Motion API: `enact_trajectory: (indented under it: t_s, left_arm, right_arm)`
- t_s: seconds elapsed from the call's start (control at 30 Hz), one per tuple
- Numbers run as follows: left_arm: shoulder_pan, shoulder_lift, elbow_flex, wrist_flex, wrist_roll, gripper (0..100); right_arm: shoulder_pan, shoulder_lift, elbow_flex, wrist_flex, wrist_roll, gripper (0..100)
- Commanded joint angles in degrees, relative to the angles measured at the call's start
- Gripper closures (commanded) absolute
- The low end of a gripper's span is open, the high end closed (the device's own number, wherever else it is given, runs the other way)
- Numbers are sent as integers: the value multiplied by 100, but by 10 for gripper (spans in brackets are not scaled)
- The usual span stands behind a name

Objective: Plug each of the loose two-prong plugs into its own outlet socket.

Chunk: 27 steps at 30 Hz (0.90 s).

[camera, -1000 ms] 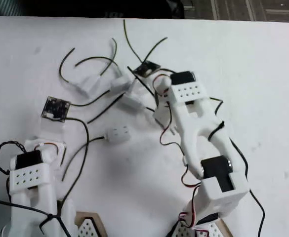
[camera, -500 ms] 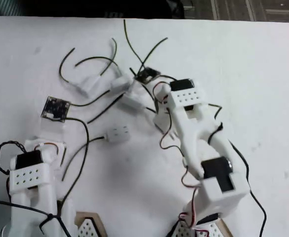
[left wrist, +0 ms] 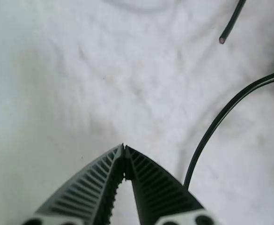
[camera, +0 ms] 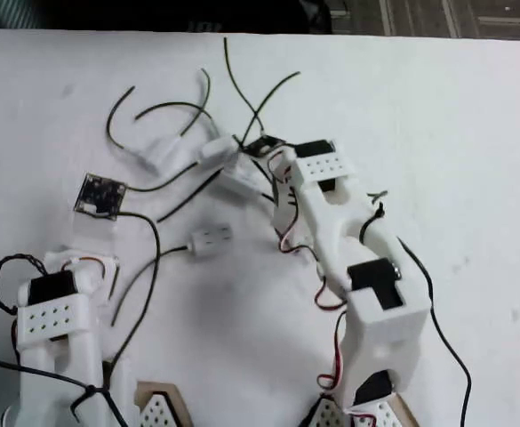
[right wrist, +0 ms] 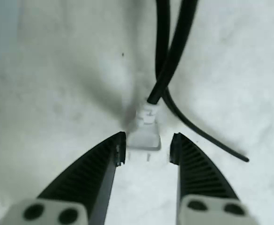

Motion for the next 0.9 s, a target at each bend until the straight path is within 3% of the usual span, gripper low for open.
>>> enact_trajectory:
  t_s: [0.0, 0.3, 0.47, 0.87]
  left_arm:
    - [-31, -92, -18, 9, -62, 973]
    - [-31, -92, -18, 9, -62, 973]
    - [-31, -92, -18, 9, -62, 973]
    - [-31, -92, -18, 9, -62, 973]
  right_arm:
    - [-127, -646, -220, 321, -44, 844]
    - [-734, -848, 589, 84, 105, 844]
    - [-479, -840, 914, -646, 141, 841]
    - [-13, -488, 932, -804, 571, 842]
